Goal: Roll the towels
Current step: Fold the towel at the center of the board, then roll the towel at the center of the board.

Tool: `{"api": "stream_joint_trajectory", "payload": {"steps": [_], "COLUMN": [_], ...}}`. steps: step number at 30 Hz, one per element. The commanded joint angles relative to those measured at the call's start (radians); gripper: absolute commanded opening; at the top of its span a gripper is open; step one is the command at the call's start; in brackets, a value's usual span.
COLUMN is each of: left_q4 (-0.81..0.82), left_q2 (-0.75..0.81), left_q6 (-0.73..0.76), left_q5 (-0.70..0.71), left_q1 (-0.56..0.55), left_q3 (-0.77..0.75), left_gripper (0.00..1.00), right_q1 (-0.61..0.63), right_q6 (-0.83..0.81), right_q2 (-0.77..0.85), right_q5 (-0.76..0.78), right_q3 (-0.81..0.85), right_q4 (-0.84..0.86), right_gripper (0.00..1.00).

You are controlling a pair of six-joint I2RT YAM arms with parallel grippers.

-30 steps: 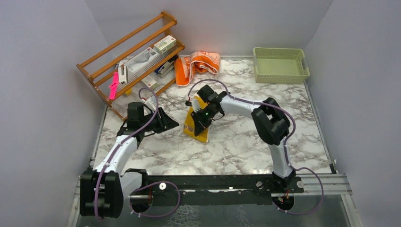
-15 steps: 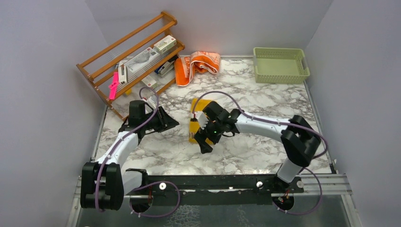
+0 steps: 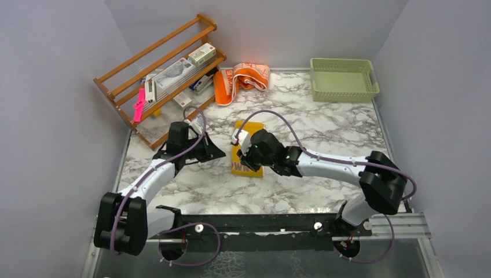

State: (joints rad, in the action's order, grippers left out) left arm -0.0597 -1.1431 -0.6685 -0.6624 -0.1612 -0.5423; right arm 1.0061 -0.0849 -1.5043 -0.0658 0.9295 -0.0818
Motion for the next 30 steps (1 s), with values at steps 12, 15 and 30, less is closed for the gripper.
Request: {"api": "stream_joint_trajectory", "payload": {"steps": [12,15,30], "left_q4": [0.314,0.323,0.301], "left_q2": [-0.245,-0.281,-0.37], "left_q6": [-0.118,-0.118,-0.097], "left_q5": [0.025,0.032,0.155], "left_q1": [-0.207,-0.235,-0.292], "left_q3": [0.02,0.009,0.074], "left_gripper": [0.0,0.0,0.0], "right_q1": [-0.101,-0.116,-0.193], "right_q6": [0.198,0.208,0.271], "right_q2": [-0.2,-0.219,-0.254], "right_q5": [-0.081,-0.102,-0.172], "right_q3": [0.048,0.048,-0.022], "right_q4": [-0.033,-0.027,0.008], "right_gripper": [0.01,0.01,0.01]}}
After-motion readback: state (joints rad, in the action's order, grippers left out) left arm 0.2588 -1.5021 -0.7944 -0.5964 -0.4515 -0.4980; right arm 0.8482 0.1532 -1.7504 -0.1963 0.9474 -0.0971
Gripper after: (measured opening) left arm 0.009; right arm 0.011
